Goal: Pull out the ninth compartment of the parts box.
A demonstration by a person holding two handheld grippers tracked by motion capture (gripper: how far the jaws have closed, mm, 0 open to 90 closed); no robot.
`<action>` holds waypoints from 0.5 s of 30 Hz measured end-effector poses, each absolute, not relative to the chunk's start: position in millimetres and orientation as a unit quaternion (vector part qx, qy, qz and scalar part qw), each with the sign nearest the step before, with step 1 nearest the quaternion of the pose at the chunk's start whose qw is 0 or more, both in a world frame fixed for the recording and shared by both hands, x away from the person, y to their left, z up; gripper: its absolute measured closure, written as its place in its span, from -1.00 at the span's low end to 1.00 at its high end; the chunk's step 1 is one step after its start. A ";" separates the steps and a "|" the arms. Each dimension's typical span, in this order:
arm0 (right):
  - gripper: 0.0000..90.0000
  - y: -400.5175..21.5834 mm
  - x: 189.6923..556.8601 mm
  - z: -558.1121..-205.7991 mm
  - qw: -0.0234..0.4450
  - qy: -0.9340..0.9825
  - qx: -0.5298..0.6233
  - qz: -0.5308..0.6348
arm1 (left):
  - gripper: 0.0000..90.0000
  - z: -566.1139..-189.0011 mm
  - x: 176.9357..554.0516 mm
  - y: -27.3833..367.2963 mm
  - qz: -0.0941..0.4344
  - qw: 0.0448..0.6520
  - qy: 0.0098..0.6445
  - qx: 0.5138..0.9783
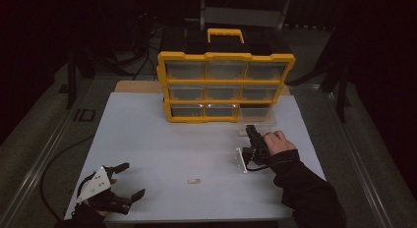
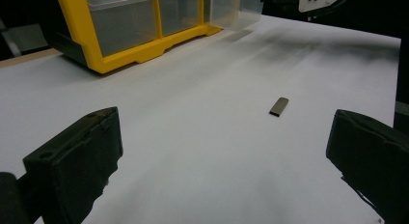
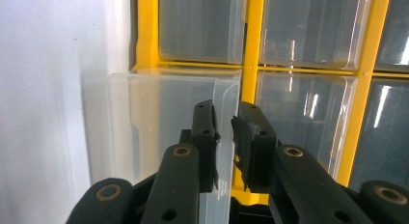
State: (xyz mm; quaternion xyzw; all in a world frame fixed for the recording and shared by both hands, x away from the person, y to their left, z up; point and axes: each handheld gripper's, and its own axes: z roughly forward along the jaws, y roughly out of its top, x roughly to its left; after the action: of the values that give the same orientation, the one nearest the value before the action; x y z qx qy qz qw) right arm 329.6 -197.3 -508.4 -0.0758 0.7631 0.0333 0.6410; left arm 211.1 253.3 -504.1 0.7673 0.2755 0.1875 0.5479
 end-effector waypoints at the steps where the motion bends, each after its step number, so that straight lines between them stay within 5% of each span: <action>1: 0.75 -197.6 329.6 -508.2 0.639 0.765 -0.075 0.036 | -1.00 -504.1 211.1 253.4 0.188 0.548 0.276 0.767; 15: 0.72 -197.4 329.5 -504.4 0.630 0.771 -0.085 0.038 | -1.00 -504.2 211.4 253.4 0.187 0.547 0.276 0.768</action>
State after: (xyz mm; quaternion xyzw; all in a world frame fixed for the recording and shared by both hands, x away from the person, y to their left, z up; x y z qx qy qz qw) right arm 329.5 -197.4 -504.4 -0.0855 0.7710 0.0378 0.6299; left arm 211.4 253.4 -504.2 0.7676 0.2760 0.1871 0.5474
